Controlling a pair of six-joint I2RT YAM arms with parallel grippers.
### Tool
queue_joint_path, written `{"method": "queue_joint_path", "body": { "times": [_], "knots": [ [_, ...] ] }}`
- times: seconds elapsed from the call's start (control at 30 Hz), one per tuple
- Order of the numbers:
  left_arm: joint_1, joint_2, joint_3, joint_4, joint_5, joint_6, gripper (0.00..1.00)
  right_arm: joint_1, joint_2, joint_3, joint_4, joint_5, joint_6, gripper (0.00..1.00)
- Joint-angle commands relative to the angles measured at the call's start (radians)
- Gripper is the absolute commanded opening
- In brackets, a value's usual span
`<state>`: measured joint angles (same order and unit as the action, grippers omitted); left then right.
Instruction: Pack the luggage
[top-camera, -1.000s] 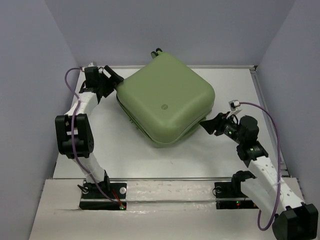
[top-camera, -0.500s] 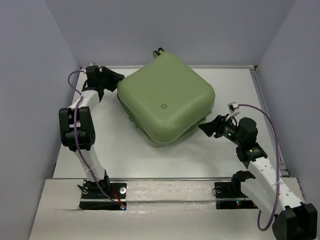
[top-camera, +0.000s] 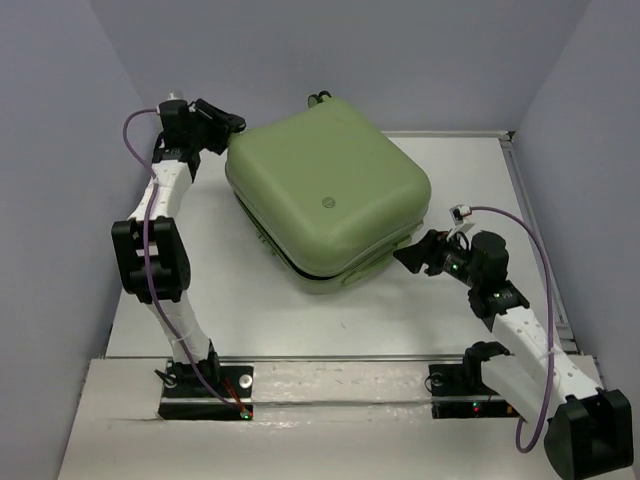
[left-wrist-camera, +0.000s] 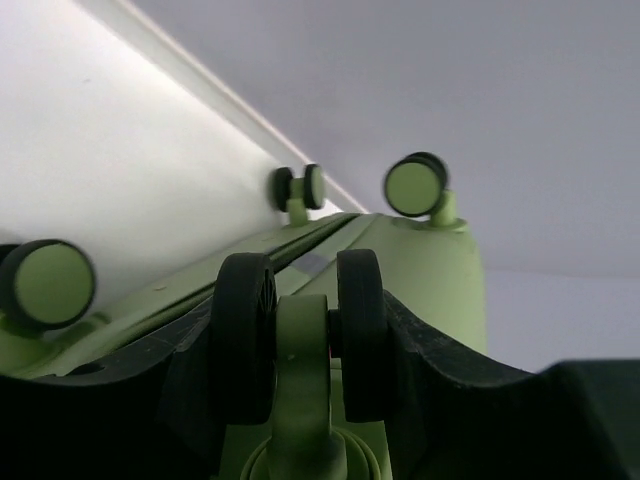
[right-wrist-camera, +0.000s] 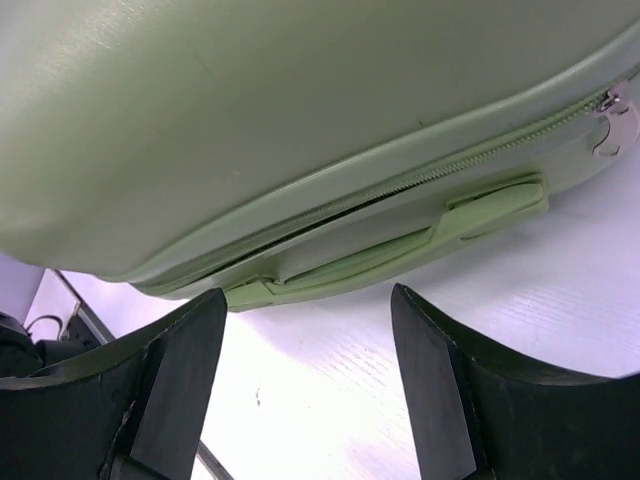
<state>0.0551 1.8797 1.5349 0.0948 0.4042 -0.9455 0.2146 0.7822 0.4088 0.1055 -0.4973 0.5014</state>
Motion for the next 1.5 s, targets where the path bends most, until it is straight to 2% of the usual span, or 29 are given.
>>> {"method": "queue_joint_path", "body": {
  "times": [0.0, 0.1, 0.2, 0.47, 0.57, 0.7, 0.8, 0.83, 0.97, 1.03, 1.07, 1.13, 1.17, 1.2, 1.23, 1.27, 1.33, 1.47],
  "knots": [
    [-0.012, -0.174, 0.221, 0.02, 0.108, 0.004, 0.06, -0.003, 0.037, 0.005, 0.065, -0.02, -0.017, 0.73],
    [-0.012, -0.177, 0.26, -0.033, 0.11, 0.034, 0.06, -0.003, 0.051, 0.012, 0.057, -0.018, -0.023, 0.75],
    [-0.005, -0.192, 0.223, -0.064, 0.105, 0.06, 0.06, -0.003, 0.031, 0.008, 0.05, -0.012, -0.026, 0.75],
    [0.034, -0.225, -0.07, 0.023, 0.116, 0.096, 0.06, -0.003, -0.003, 0.024, -0.02, 0.005, -0.058, 0.69],
    [0.038, -0.223, -0.137, 0.055, 0.113, 0.103, 0.06, -0.003, -0.021, 0.027, -0.038, -0.001, -0.058, 0.6],
    [0.043, -0.194, -0.171, 0.074, 0.111, 0.111, 0.06, -0.003, -0.014, 0.036, -0.075, -0.017, -0.069, 0.24],
    [0.046, -0.179, -0.171, 0.074, 0.101, 0.119, 0.06, 0.037, 0.014, 0.036, -0.098, 0.043, -0.073, 0.1],
    [0.046, -0.172, -0.171, 0.074, 0.101, 0.12, 0.06, 0.06, 0.043, 0.036, -0.095, 0.089, -0.064, 0.07],
    [0.048, -0.162, -0.159, 0.051, 0.097, 0.148, 0.06, 0.12, 0.153, 0.047, -0.057, 0.204, -0.023, 0.07],
    [0.054, -0.16, -0.148, 0.03, 0.09, 0.171, 0.16, 0.144, 0.193, 0.044, -0.008, 0.239, 0.015, 0.36],
    [0.057, -0.168, -0.15, 0.019, 0.07, 0.18, 0.39, 0.144, 0.203, 0.035, 0.047, 0.243, 0.034, 0.48],
    [0.071, -0.191, -0.147, -0.003, 0.044, 0.217, 0.65, 0.155, 0.222, 0.035, 0.085, 0.262, 0.089, 0.59],
    [0.075, -0.2, -0.138, -0.015, 0.013, 0.227, 0.75, 0.164, 0.241, 0.033, 0.124, 0.276, 0.109, 0.63],
    [0.081, -0.221, -0.134, -0.038, -0.005, 0.25, 0.92, 0.164, 0.253, 0.024, 0.152, 0.293, 0.147, 0.63],
    [0.092, -0.235, -0.134, -0.058, -0.052, 0.261, 0.99, 0.184, 0.285, 0.018, 0.201, 0.296, 0.166, 0.58],
    [0.098, -0.25, -0.14, -0.058, -0.079, 0.269, 0.99, 0.195, 0.302, 0.015, 0.224, 0.301, 0.183, 0.55],
    [0.107, -0.318, -0.168, -0.064, -0.135, 0.28, 0.99, 0.221, 0.339, 0.001, 0.291, 0.342, 0.227, 0.42],
    [0.112, -0.465, -0.287, -0.035, -0.258, 0.284, 0.99, 0.281, 0.434, -0.004, 0.385, 0.381, 0.288, 0.29]
  ]
}}
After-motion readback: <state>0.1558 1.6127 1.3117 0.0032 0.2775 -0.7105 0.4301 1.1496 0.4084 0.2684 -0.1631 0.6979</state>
